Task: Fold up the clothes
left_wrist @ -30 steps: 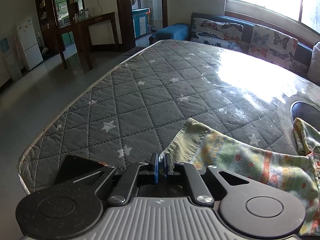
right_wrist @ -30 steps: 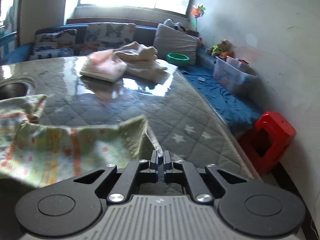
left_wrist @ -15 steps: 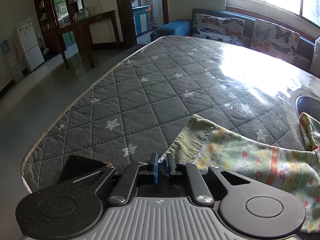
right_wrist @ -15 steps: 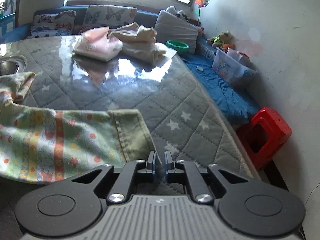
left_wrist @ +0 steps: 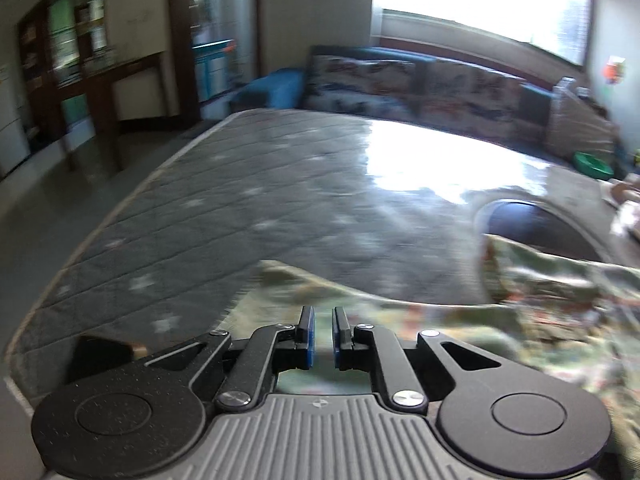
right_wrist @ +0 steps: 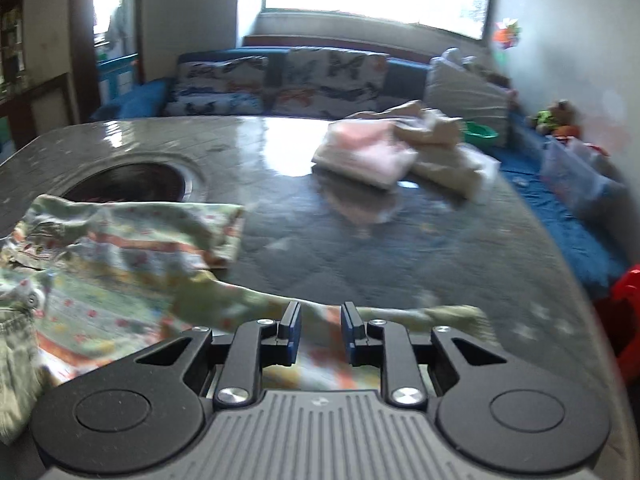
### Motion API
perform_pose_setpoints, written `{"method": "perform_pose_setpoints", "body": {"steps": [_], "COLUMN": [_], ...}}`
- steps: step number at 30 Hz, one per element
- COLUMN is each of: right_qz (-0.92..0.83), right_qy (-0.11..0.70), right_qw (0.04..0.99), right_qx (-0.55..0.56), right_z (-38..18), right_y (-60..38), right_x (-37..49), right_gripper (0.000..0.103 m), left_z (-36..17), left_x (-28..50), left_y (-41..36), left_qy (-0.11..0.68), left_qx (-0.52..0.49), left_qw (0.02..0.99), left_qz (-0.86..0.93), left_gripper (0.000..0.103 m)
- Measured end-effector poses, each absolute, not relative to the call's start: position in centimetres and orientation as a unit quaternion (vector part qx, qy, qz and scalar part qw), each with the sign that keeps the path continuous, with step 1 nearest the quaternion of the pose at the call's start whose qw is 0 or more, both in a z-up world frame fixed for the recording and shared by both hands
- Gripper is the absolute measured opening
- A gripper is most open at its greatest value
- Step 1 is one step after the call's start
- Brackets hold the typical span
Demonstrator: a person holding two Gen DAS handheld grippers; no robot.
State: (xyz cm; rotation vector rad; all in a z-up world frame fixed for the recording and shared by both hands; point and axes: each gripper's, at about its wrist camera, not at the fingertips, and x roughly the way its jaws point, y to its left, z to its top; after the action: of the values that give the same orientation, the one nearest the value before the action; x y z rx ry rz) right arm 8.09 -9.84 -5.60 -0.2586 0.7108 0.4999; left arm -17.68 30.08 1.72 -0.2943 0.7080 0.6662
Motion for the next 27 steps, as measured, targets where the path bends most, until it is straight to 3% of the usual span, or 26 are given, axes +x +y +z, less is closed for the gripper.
{"method": "perform_pose_setpoints", "body": {"steps": [7, 13, 27], "right_qz": [0.261, 0.245, 0.367], "right_qy": [0.376, 0.383, 0.345], "right_qw": [0.879, 0.879, 0.849], "right_qx": [-0.135, -0.143, -0.161], "right_z": [-8.0, -8.0, -4.6], "right_y": [-7.5, -9.1, -4.2], "right_x": [8.6, 8.3, 3.6], "right_gripper": [0.022, 0.033, 0.034], "left_z": [1.1, 0.0, -2.7], "left_x": [-14.3, -11.7, -9.7], "left_y": [24.7, 20.7, 14.4], "left_qy": [0.358, 0.373, 0.404], "left_qx": [-0.122, -0.106, -0.056], "left_qw": [0.902, 0.912, 0.913], "left_qz": [0.21, 0.134, 0.027], "left_gripper": [0.011, 0.011, 0.01]}}
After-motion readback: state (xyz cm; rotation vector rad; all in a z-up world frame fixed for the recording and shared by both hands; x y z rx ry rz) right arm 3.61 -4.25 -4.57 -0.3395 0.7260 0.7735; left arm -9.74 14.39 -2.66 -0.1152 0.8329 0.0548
